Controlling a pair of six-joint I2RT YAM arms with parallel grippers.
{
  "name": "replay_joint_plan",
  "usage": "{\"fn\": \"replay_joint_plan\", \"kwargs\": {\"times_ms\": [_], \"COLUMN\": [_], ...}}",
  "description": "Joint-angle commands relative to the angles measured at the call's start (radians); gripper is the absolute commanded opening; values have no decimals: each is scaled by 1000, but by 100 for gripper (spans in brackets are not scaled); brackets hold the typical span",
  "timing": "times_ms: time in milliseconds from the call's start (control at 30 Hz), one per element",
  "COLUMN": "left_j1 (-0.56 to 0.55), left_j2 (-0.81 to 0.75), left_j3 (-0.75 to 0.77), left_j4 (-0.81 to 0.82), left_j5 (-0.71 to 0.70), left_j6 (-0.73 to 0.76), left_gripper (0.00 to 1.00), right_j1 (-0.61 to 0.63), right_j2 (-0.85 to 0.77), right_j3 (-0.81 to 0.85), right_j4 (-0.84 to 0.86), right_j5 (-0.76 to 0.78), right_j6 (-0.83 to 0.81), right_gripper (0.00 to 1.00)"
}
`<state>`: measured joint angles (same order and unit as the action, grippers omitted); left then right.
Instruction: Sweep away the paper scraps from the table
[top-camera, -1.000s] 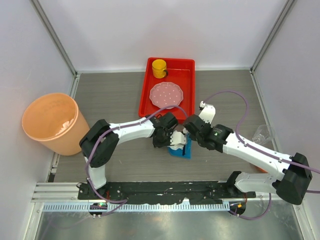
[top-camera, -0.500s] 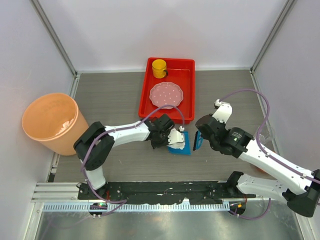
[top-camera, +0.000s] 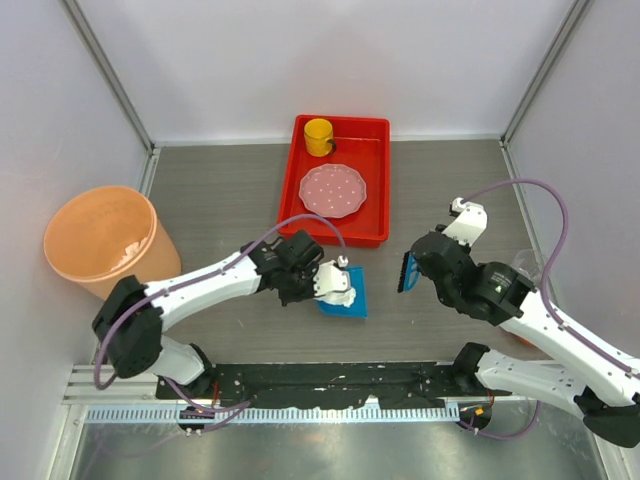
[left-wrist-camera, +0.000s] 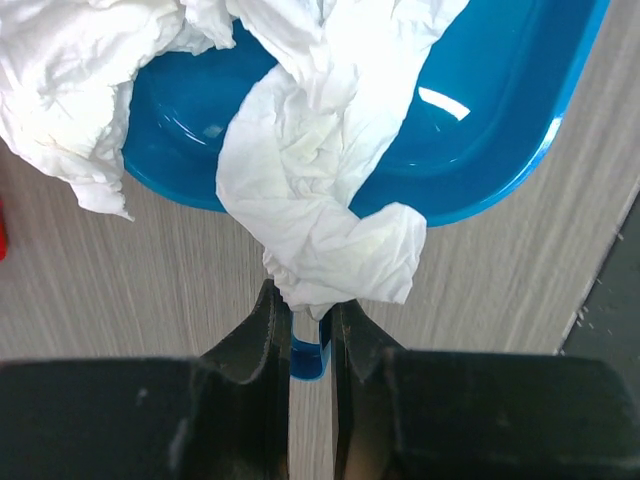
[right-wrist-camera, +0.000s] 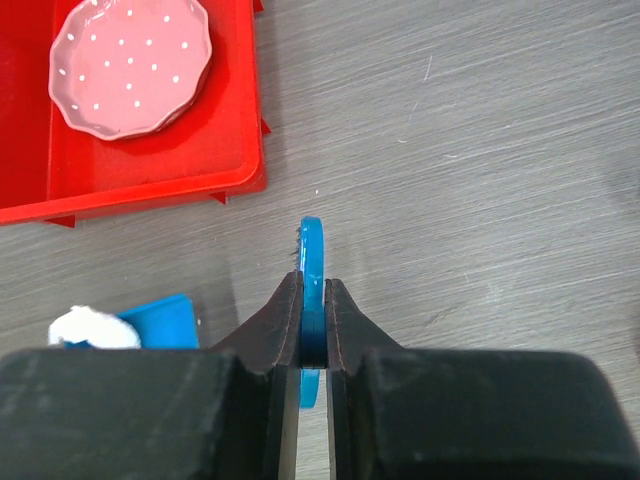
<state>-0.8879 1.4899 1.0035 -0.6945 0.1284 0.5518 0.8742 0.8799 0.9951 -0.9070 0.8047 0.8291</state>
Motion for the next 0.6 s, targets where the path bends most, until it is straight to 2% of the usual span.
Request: {"fn": "replay_joint_plan", "kwargs": {"times_ms": [0, 133, 300, 400, 567], "left_j1": [4, 10, 43, 99, 315], "left_j2": [-147, -249, -240, -232, -215], "left_j3": [50, 116, 219, 311, 452], "left_j4": [-134, -216, -319, -405, -482], "left_j5": [7, -68, -231, -253, -262], "left_j6": [-41, -98, -223, -273, -273], "left_gripper": [0, 0, 0, 0, 0], "right_j1": [3, 3, 3, 3, 3], "right_j2": [-30, -24, -13, -16, -27], "right_j3": [27, 16, 2, 0, -6], "right_j4": [7, 32, 80, 97, 105], "right_j5": [76, 59, 24, 7, 8], "right_j6": [-8, -28, -62, -82, -111], "right_gripper": [1, 1, 1, 1, 1]}}
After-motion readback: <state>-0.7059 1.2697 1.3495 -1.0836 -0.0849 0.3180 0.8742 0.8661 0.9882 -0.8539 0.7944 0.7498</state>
